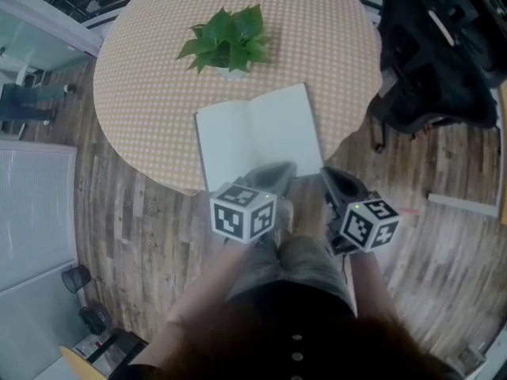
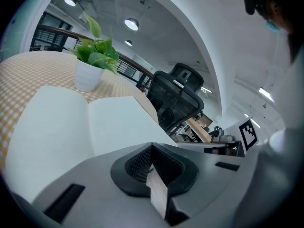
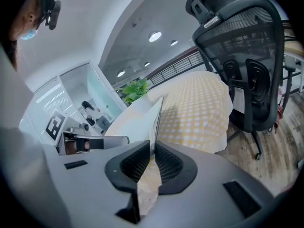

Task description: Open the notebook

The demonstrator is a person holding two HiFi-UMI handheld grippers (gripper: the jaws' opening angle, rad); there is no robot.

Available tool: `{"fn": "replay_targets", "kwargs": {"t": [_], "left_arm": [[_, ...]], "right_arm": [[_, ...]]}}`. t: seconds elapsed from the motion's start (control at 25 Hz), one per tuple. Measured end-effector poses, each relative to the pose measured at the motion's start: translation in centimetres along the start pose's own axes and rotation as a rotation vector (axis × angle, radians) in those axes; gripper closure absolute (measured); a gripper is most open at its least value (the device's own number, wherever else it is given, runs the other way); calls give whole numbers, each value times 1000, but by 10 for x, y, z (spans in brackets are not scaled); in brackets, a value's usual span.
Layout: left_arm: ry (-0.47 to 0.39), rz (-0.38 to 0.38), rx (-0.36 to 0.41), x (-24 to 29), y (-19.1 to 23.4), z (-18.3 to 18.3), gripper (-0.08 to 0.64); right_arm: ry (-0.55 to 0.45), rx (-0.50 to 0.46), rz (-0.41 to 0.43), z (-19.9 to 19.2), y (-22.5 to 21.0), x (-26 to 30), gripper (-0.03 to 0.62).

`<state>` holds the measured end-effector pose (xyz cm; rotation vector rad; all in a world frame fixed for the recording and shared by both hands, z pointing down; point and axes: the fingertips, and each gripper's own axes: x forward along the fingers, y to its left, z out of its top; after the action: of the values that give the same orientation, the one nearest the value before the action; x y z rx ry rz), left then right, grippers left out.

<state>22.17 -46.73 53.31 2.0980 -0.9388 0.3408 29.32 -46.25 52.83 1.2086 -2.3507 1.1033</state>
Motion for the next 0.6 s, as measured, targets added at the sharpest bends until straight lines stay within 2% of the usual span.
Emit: {"fn": "replay_targets", "kwargs": {"t": [0.6], "left_arm": [[94,-20,2,20,-3,-26,549]], "right_arm": [[42,66,-66,-28,-34,14,557]]}}
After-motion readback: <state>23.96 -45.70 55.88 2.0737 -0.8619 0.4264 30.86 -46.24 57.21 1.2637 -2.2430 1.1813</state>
